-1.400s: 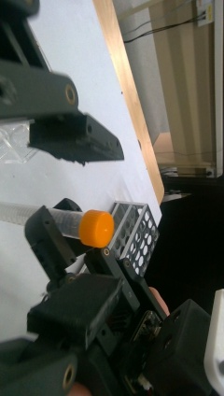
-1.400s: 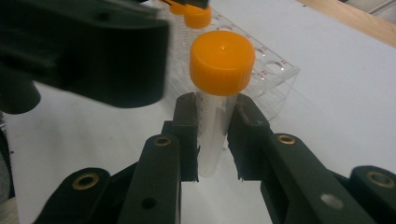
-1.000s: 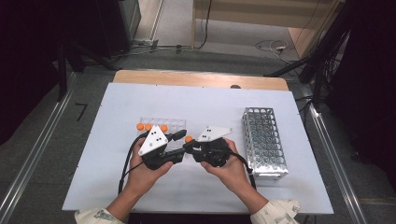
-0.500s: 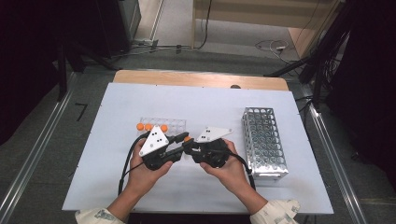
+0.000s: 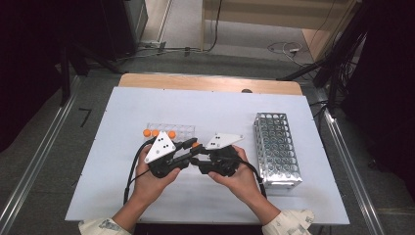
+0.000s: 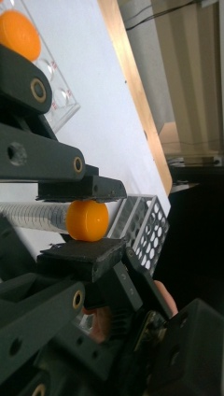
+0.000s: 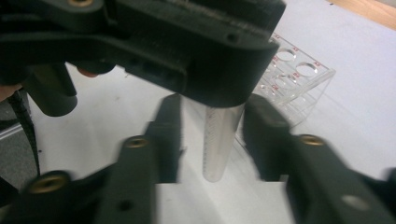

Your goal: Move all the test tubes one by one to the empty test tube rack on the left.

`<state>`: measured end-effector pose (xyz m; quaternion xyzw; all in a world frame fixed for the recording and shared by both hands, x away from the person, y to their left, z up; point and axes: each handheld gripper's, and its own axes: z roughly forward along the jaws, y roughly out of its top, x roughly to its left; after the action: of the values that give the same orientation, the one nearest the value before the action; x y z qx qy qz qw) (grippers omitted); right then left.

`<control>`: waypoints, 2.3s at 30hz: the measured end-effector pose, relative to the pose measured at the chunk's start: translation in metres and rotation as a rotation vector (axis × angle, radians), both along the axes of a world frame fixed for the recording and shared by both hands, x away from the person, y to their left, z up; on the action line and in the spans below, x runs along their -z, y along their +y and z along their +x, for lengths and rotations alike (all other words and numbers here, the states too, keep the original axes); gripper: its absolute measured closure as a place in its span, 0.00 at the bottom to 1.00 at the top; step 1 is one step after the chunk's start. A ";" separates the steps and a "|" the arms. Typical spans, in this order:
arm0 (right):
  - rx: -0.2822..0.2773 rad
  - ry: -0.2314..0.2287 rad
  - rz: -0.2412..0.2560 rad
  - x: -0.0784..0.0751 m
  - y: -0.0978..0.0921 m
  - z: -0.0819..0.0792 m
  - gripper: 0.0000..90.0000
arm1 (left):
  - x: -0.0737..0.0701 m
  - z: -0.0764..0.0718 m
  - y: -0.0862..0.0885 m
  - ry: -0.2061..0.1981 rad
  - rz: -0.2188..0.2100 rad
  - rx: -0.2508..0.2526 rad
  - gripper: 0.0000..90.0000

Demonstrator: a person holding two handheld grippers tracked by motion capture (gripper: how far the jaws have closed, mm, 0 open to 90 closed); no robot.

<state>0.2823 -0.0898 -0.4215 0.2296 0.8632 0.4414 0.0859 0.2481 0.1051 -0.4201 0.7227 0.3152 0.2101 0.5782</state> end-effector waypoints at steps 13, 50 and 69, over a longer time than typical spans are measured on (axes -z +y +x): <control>0.081 -0.029 0.028 -0.002 -0.020 0.000 0.30 | -0.018 0.016 0.026 -0.015 -0.048 -0.111 0.80; 0.144 -0.019 0.040 0.000 -0.055 -0.005 0.31 | 0.000 0.035 0.026 -0.052 0.026 -0.213 0.79; 0.139 -0.010 0.036 0.001 -0.053 -0.006 0.31 | 0.022 0.032 0.026 -0.005 0.055 -0.221 0.77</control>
<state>0.2764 -0.1432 -0.4229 0.2882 0.8366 0.4511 0.1166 0.2804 0.1310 -0.4419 0.6984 0.3855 0.2830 0.5325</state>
